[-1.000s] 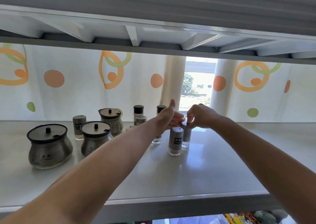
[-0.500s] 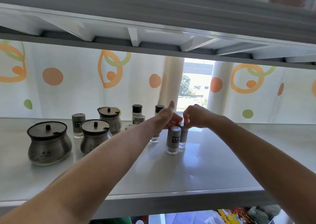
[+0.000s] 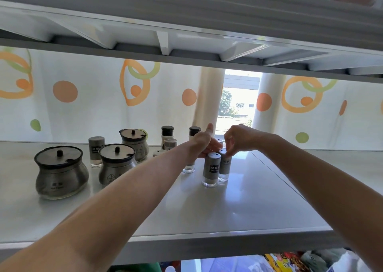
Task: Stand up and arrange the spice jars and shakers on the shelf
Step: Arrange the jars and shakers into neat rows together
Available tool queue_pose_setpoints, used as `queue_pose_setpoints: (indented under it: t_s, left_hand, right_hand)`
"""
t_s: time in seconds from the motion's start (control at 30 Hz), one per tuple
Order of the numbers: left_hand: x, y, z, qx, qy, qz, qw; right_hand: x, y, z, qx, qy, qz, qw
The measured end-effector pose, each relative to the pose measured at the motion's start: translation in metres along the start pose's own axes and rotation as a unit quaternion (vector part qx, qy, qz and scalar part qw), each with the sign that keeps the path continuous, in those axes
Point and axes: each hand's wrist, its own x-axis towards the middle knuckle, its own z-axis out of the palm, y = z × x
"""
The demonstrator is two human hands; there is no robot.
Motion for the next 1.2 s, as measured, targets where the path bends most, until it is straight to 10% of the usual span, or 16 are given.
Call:
queue_pose_setpoints:
  t_s: [1.2]
  left_hand:
    - [0.055,0.023,-0.007,0.190,0.021,0.080,0.978]
  right_hand:
    - [0.077,0.023,0.037,0.132,0.104,0.169,0.971]
